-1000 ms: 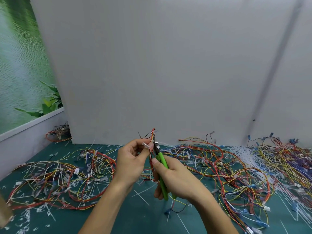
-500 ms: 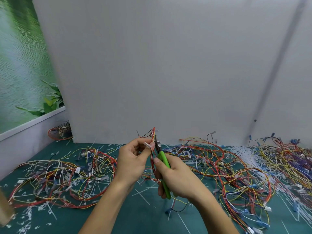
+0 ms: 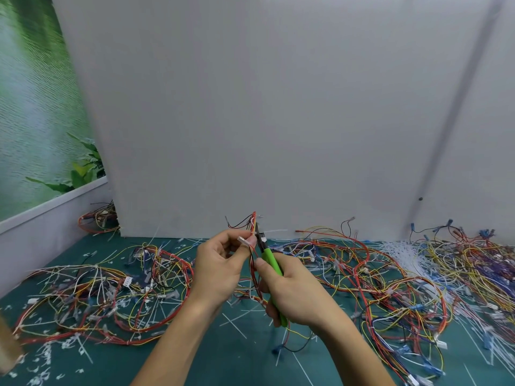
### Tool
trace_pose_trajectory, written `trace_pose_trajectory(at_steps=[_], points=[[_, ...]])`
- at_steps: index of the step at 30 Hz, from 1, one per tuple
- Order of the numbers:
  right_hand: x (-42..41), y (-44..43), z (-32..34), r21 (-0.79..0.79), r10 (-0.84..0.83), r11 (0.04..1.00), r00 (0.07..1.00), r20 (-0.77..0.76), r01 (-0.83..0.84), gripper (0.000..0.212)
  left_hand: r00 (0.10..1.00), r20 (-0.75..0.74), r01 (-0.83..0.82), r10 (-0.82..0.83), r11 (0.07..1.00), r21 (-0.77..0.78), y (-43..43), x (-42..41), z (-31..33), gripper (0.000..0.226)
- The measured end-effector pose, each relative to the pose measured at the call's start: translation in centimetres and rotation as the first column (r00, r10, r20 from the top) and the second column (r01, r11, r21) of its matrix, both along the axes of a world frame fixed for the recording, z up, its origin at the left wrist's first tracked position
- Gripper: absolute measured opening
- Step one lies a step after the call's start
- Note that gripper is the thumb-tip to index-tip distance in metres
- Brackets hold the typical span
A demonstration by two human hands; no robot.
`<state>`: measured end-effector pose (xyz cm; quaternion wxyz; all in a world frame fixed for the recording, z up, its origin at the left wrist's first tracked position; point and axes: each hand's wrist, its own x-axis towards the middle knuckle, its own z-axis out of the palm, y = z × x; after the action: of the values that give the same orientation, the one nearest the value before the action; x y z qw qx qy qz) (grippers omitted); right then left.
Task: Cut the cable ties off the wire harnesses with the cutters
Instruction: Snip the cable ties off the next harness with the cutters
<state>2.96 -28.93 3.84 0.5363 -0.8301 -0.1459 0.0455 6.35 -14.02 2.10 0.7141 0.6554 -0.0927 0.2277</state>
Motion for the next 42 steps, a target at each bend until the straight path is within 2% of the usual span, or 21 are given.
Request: trace_pose_trajectory(at_steps=[10, 15, 23, 30, 37, 42], points=[[-0.49, -0.12, 0.66, 0.152, 0.072, 0.987, 0.988, -0.135, -0.051, 0.032, 0.999, -0.016, 0.03, -0.029, 0.999, 0.035, 0.11, 0.26, -0.31, 0.02], [-0.44, 0.02, 0.55, 0.141, 0.074, 0.989, 0.987, -0.142, -0.053, 0.035, 0.999, -0.017, 0.045, -0.044, 0.998, 0.039, 0.25, 0.18, -0.23, 0.018], [-0.13, -0.48, 0.48, 0.053, 0.017, 0.998, 0.999, -0.042, -0.015, 0.036, 0.998, -0.005, 0.06, -0.06, 0.998, 0.011, 0.5, 0.18, -0.04, 0.011], [-0.2, -0.76, 0.65, 0.1, 0.028, 0.995, 0.995, -0.092, -0.019, 0.033, 0.997, -0.014, 0.071, -0.07, 0.997, 0.034, 0.64, 0.23, -0.13, 0.01], [-0.12, -0.12, 0.3, 0.054, 0.045, 0.998, 0.996, -0.079, -0.041, 0.029, 0.997, -0.022, 0.08, -0.08, 0.996, 0.032, 0.79, 0.17, -0.05, 0.01], [-0.02, 0.09, -0.05, 0.041, 0.006, 0.999, 0.998, -0.055, -0.004, 0.036, 0.998, -0.027, 0.062, -0.06, 0.997, 0.045, 0.69, 0.13, -0.01, 0.009]])
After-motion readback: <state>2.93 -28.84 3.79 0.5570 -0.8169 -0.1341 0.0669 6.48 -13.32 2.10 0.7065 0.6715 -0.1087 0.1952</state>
